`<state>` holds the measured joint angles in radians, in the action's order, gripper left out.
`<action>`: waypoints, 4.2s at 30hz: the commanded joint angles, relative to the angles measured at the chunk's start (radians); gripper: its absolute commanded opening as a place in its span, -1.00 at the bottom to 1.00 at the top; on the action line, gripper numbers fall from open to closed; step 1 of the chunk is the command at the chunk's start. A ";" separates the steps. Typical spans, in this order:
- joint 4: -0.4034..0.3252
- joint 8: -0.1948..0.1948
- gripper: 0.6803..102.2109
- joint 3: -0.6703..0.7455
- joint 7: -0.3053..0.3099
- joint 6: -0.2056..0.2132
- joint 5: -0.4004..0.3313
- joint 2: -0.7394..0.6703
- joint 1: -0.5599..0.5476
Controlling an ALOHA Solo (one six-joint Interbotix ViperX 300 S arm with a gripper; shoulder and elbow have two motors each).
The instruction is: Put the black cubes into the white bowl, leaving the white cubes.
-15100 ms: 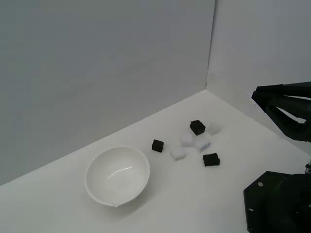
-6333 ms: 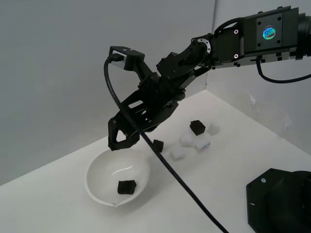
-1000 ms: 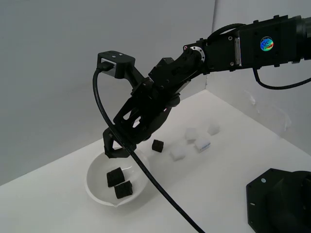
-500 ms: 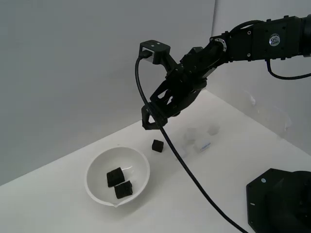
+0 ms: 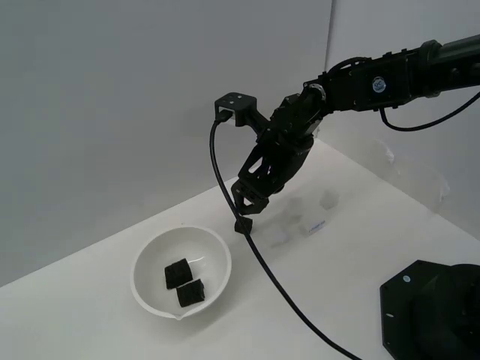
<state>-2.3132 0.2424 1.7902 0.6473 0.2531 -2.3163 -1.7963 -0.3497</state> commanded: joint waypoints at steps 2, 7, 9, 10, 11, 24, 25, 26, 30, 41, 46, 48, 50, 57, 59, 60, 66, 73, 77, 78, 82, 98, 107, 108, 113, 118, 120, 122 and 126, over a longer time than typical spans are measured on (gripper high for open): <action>0.005 0.023 0.68 -0.005 0.000 0.009 0.011 0.009 -0.005; 0.005 0.032 0.68 -0.035 -0.014 0.009 0.014 0.040 -0.005; 0.008 0.032 0.68 -0.043 -0.021 0.008 0.015 0.046 -0.008; 0.006 0.034 0.68 -0.046 -0.026 0.009 0.015 0.051 -0.011; 0.008 0.034 0.68 -0.049 -0.031 0.009 0.015 0.055 -0.012; 0.017 0.055 0.79 -0.115 -0.064 0.029 0.026 0.118 -0.032; 0.018 0.055 0.86 -0.118 -0.069 0.031 0.026 0.120 -0.032; 0.018 0.054 0.94 -0.121 -0.074 0.029 0.028 0.123 -0.032; 0.028 0.055 0.96 -0.143 -0.077 0.029 0.037 0.146 -0.032; 0.040 0.066 0.95 -0.193 -0.077 0.029 0.049 0.196 -0.034; 0.040 0.067 0.54 -0.199 -0.077 0.031 0.049 0.201 -0.034; 0.040 0.067 0.21 -0.199 -0.077 0.031 0.048 0.202 -0.034; 0.040 0.067 0.01 -0.199 -0.075 0.029 0.048 0.202 -0.034; 0.038 0.067 -0.43 -0.196 -0.074 0.031 0.046 0.199 -0.038; 0.038 0.066 -0.53 -0.196 -0.072 0.031 0.046 0.199 -0.043; 0.038 0.067 -0.59 -0.196 -0.071 0.031 0.046 0.199 -0.046; 0.040 0.067 -0.96 -0.189 -0.066 0.021 0.046 0.193 -0.046; 0.040 0.067 -0.96 -0.152 -0.031 0.003 0.051 0.156 -0.005; 0.043 0.067 -0.96 -0.097 -0.018 0.003 0.054 0.101 0.025; 0.044 0.067 -0.96 -0.080 -0.015 0.002 0.054 0.086 0.031; 0.049 0.066 -0.96 -0.023 0.012 0.000 0.060 0.031 0.037; 0.101 0.044 -0.96 0.146 0.060 0.041 0.110 -0.141 -0.078; 0.143 -0.020 -0.96 0.115 0.054 0.055 0.150 -0.110 -0.252; 0.147 -0.026 -0.96 0.107 0.054 0.057 0.155 -0.104 -0.268; 0.158 -0.038 -0.96 0.075 0.032 0.069 0.166 -0.072 -0.321; 0.158 -0.037 -0.95 0.051 0.002 0.117 0.164 -0.046 -0.345; 0.156 -0.034 -0.84 0.051 0.002 0.124 0.164 -0.046 -0.345; 0.156 -0.034 -0.45 0.054 0.000 0.126 0.164 -0.048 -0.345; 0.156 -0.034 0.41 0.054 0.002 0.135 0.163 -0.048 -0.345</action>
<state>-2.1752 0.1963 1.8162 0.6535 0.3620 -2.1798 -1.8239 -0.6811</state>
